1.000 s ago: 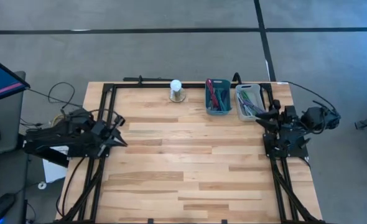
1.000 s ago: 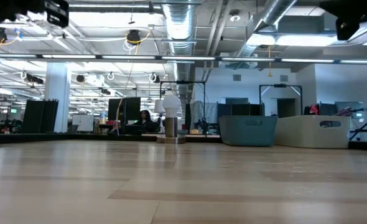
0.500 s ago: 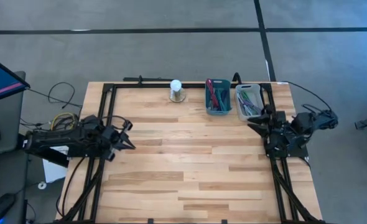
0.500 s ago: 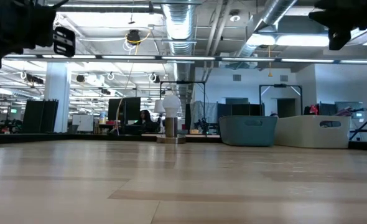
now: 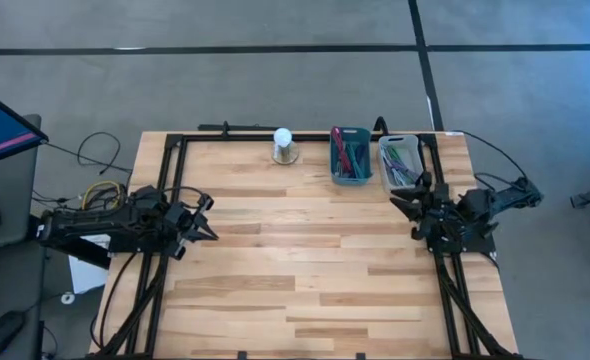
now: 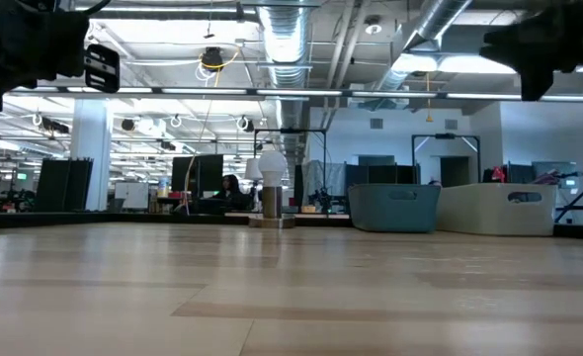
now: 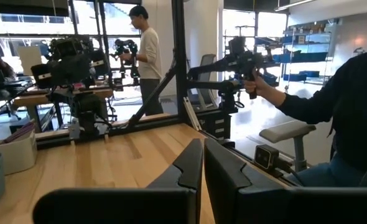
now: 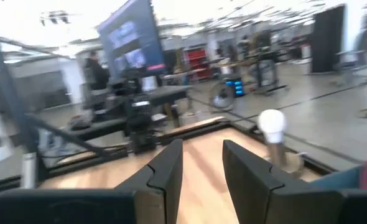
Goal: Pick & Place USB Port
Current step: Return to Home Position
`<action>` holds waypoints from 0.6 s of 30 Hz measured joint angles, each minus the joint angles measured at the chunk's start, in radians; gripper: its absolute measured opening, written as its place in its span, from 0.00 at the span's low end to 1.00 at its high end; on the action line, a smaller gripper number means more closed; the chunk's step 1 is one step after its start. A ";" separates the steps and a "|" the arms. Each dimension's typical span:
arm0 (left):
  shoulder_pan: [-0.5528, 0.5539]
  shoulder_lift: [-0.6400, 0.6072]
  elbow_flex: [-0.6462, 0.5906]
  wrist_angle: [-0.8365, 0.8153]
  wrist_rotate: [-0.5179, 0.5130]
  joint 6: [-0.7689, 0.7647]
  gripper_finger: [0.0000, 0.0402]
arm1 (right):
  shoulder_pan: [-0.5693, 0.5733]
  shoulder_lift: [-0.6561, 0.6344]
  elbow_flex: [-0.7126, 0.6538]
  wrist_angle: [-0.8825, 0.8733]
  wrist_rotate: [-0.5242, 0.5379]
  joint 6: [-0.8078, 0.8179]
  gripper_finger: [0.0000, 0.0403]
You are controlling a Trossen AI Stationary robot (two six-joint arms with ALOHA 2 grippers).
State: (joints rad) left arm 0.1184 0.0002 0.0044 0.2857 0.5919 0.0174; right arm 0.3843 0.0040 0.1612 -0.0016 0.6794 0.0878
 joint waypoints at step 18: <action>0.000 0.001 0.001 -0.016 0.000 0.000 0.04 | 0.001 0.000 -0.082 0.156 -0.211 -0.153 0.27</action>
State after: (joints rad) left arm 0.1184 0.0010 0.0055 0.2695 0.5919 0.0169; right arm 0.3856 0.0040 0.0792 0.1549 0.4687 -0.0652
